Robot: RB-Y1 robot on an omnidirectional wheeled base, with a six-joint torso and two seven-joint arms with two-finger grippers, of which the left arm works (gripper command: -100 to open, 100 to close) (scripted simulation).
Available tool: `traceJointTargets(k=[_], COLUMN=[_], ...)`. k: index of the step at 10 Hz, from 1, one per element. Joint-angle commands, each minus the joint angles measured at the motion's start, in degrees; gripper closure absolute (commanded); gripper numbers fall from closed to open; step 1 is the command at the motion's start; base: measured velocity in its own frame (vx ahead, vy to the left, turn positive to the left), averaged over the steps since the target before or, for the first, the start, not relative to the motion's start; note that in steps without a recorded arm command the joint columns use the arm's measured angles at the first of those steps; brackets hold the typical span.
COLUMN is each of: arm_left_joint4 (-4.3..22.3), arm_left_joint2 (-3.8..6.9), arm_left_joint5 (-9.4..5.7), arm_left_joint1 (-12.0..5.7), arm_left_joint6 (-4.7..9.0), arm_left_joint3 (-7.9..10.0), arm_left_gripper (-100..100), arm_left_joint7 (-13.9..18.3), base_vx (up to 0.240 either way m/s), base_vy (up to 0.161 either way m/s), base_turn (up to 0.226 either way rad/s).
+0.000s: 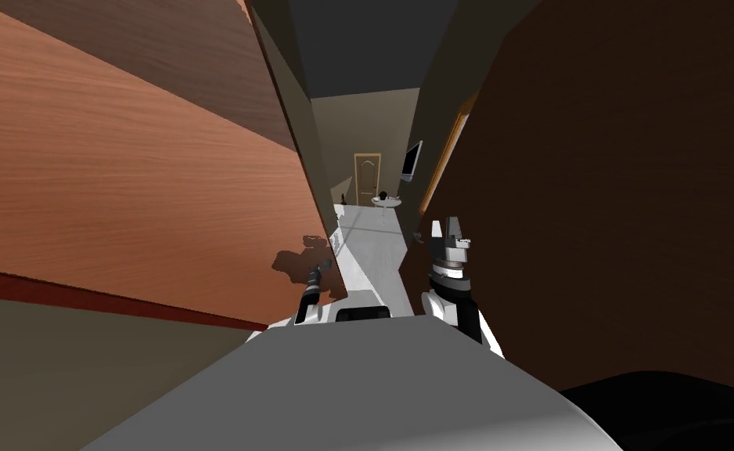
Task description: Push the door open
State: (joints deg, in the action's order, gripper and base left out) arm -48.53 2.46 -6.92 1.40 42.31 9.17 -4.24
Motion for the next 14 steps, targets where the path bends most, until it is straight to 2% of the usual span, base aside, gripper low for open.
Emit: traceJointTargets(k=[1,3,4,5,7,12,13,14], arm_left_joint4=[-0.10,0.10,0.09,0.05,0.09,0.19,0.19,0.23], arm_left_joint2=[-0.59,-1.35,-0.77,0.06,0.75,2.05,2.05,2.30], arm_left_joint5=[-0.40,-0.78,-0.77,-1.27,-1.79,-3.39,-3.39,-4.08], arm_left_joint1=[-0.33,-0.50,-0.08,-0.04,-0.03,0.01,0.01,0.03], arm_left_joint6=[0.11,0.13,0.05,0.08,0.12,0.26,0.26,0.32], arm_left_joint3=[0.94,1.82,1.89,2.85,3.80,6.75,6.75,8.01], arm_left_gripper=[100,100,100,100,100,100,100,100], arm_left_joint7=[-0.32,-0.59,-0.52,-0.76,-1.05,-1.93,-1.93,-2.31], base_vx=[0.170,0.156,0.071,0.139,0.189,0.225,0.131,0.178], base_vy=[-0.061,-0.063,-0.015,-0.011,-0.026,-0.009,-0.007,-0.011], base_turn=[0.081,0.054,0.041,0.053,0.039,0.048,0.038,0.038])
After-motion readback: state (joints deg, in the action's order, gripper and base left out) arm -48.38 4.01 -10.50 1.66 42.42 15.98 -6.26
